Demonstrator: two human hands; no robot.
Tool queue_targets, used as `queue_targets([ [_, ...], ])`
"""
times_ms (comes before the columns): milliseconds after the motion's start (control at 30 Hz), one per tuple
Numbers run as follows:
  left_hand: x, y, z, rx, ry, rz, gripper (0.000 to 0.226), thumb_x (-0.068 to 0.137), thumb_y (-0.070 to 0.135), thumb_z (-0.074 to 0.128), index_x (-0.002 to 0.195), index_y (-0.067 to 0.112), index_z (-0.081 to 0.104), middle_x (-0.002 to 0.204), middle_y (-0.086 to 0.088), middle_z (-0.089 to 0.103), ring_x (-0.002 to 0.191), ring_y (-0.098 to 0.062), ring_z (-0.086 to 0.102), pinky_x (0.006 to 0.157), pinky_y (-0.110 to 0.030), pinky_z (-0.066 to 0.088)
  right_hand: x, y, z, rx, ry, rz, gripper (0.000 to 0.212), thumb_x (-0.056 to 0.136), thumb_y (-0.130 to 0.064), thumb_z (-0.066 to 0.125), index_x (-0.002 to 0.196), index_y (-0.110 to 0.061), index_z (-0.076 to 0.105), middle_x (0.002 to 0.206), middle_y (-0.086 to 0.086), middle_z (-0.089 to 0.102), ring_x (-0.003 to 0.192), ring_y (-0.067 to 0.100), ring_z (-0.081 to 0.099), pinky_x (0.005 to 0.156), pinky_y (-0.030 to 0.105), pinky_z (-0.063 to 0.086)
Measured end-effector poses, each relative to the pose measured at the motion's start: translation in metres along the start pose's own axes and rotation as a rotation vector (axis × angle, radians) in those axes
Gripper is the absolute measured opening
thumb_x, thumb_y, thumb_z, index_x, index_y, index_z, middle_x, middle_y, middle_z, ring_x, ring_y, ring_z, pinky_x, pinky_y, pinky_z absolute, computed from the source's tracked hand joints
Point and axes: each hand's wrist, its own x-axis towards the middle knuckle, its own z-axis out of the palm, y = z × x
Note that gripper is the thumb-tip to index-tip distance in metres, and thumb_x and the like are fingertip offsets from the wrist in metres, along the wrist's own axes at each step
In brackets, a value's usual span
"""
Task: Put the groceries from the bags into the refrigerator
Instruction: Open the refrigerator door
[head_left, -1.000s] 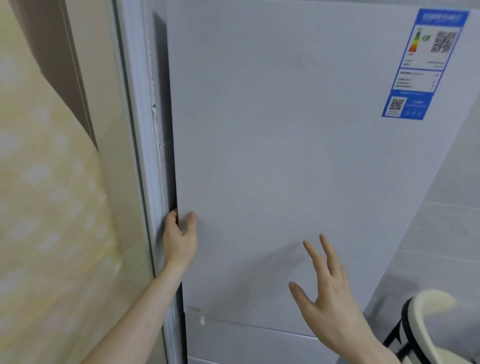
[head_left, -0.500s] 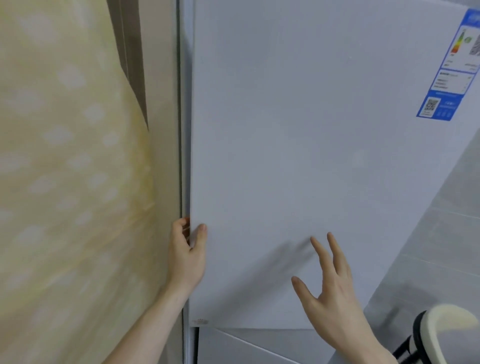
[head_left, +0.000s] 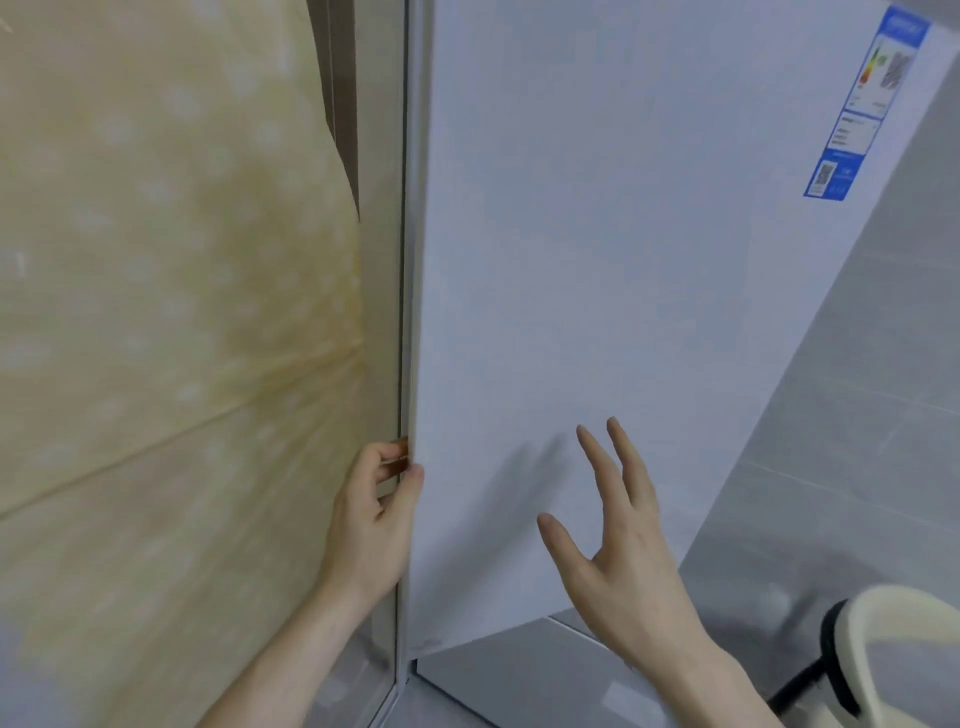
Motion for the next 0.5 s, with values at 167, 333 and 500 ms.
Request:
queue_targets([
  [167,-0.060,0.017,-0.014,0.007,-0.140,0.010,0.018,0.098,0.021,0.058,0.102,0.035,0.069,0.112,0.013,0.072,0.106,-0.012,0.066,0.093,-0.038,0.053,-0.043,-0.024,-0.008,0.073,0.013,-0.082,0.085,0.094,-0.034,0.067,0.156,-0.054,0.013,0.163,-0.034,-0.009,0.155,0.000,0.006,0.107,0.049,0.050],
  [333,-0.104,0.039,-0.016,0.076,-0.333,0.089,0.027,0.099,0.011,0.056,0.101,0.029,0.076,0.112,0.011,0.070,0.115,-0.009,0.064,0.104,-0.038,0.049,-0.079,-0.042,-0.013,0.146,0.086,-0.130,0.092,0.091,-0.039,0.071,0.160,-0.045,0.011,0.167,-0.026,-0.005,0.154,-0.005,0.002,0.119,0.031,0.026],
  [500,-0.115,0.058,-0.014,0.184,-0.554,0.053,0.028,0.094,0.029,0.051,0.107,0.041,0.074,0.115,0.020,0.071,0.118,-0.001,0.062,0.108,-0.039,0.046,-0.110,-0.043,-0.025,0.225,0.280,-0.073,0.097,0.089,-0.020,0.076,0.162,-0.031,0.013,0.169,-0.018,0.005,0.156,0.003,0.008,0.125,0.046,0.025],
])
